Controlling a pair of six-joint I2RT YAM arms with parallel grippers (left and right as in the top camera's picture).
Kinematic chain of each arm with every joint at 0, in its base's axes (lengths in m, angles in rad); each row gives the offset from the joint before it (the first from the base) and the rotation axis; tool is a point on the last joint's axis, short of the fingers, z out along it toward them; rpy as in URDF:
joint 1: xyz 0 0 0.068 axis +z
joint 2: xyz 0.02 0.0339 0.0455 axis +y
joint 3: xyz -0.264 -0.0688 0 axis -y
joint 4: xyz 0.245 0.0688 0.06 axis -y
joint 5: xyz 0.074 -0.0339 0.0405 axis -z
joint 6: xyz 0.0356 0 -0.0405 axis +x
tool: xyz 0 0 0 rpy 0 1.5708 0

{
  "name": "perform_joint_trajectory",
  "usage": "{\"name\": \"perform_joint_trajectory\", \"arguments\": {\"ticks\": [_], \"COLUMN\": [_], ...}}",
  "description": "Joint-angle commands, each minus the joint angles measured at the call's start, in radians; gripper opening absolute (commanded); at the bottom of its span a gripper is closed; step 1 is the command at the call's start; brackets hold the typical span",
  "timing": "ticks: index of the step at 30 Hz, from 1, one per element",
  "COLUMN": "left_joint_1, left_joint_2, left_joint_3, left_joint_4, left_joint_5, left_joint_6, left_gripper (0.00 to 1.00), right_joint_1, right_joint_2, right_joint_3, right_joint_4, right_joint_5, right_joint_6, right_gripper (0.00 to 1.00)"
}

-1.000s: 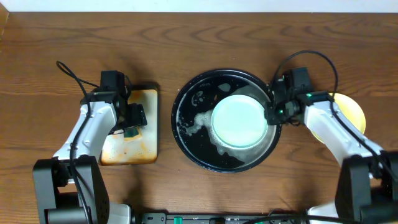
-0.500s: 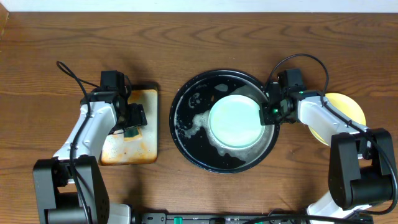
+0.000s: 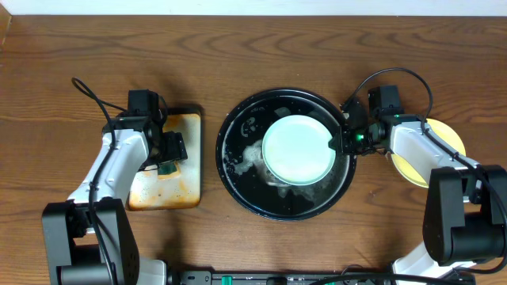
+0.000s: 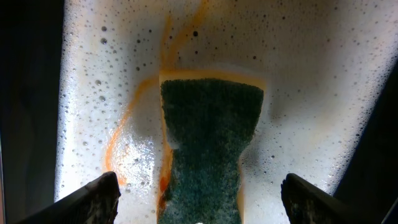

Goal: Clean dirty plates on tray and stack at the side
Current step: 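Tilt the green plate up against the tub rim with the right gripper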

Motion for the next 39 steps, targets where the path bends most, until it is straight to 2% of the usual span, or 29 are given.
{"name": "perform_joint_trajectory", "arguments": {"ticks": [1,11,17,27,34,39], "left_joint_1": [0.002,0.002,0.002,0.002,0.002,0.002], "left_joint_2": [-0.002,-0.002,-0.002,-0.002,-0.002,-0.002], "left_joint_3": [-0.009,-0.009,-0.009,-0.009,-0.009,-0.009], "left_joint_4": [-0.003,-0.003,-0.003,-0.003,-0.003,-0.003], "left_joint_5": [-0.005,-0.005,-0.005,-0.005,-0.005,-0.005], "left_joint_6": [0.006,0.006,0.006,0.006,0.006,0.006], "left_gripper": [0.84,0.84,0.84,0.84,0.84,0.84], "right_joint_1": [0.0,0.097,0.281,0.62,0.776,0.822], "right_joint_2": [-0.097,-0.41,-0.549,-0.558,-0.558,-0.558], "right_joint_3": [0.003,0.003,0.003,0.003,0.003,0.003], "right_joint_4": [0.0,-0.051,-0.06,-0.027,0.079,0.132], "right_joint_5": [0.028,0.523,0.872,1.398,1.627,1.698], "right_joint_6": [-0.026,-0.025,-0.026,-0.174,-0.319,-0.425], "right_gripper": [0.01,0.01,0.01,0.01,0.01,0.01]}}
